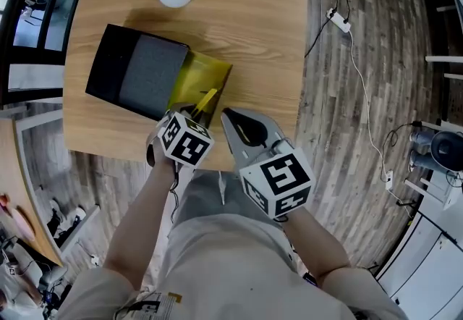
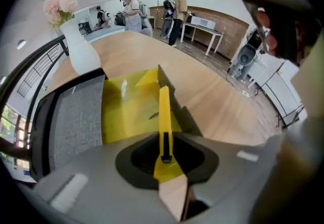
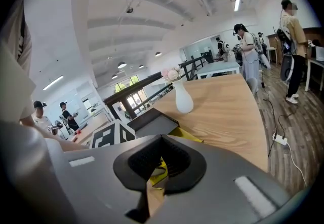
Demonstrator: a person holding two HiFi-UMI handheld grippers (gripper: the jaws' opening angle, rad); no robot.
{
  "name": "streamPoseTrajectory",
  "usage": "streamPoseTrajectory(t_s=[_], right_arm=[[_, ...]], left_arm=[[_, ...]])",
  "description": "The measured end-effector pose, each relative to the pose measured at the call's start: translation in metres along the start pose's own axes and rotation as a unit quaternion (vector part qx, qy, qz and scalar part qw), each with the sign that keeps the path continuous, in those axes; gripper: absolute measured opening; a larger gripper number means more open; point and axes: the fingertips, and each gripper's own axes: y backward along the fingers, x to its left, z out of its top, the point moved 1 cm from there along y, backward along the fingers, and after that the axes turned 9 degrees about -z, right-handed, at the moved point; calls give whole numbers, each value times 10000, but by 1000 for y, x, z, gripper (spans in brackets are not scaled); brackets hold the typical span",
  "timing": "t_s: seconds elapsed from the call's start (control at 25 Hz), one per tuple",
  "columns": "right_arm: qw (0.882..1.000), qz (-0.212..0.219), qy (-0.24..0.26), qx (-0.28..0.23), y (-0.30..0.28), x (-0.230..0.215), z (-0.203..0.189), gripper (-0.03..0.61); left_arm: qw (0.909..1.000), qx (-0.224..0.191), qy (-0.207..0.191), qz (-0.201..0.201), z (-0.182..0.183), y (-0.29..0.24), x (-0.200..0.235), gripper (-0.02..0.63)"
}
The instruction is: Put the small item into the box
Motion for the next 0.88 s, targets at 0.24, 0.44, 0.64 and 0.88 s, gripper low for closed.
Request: streamPoseTrajectory(t_s=[0.24, 0.44, 0.64, 0.88], right_arm=[[9999, 93, -124, -18, 1, 1, -1, 0], [9998, 68, -196, -13, 5, 1, -5, 0], [9997, 57, -221, 5, 11, -1, -8, 0], [9996, 4, -263, 43, 17, -6, -16, 0]], left_arm=[[9997, 191, 6, -172, -4, -9, -1, 72], [9952, 763, -471, -384, -11, -21, -10, 71], [9966, 718, -351, -195, -7, -25, -5, 71], [9964, 832, -147, 116, -6, -28, 1, 75]])
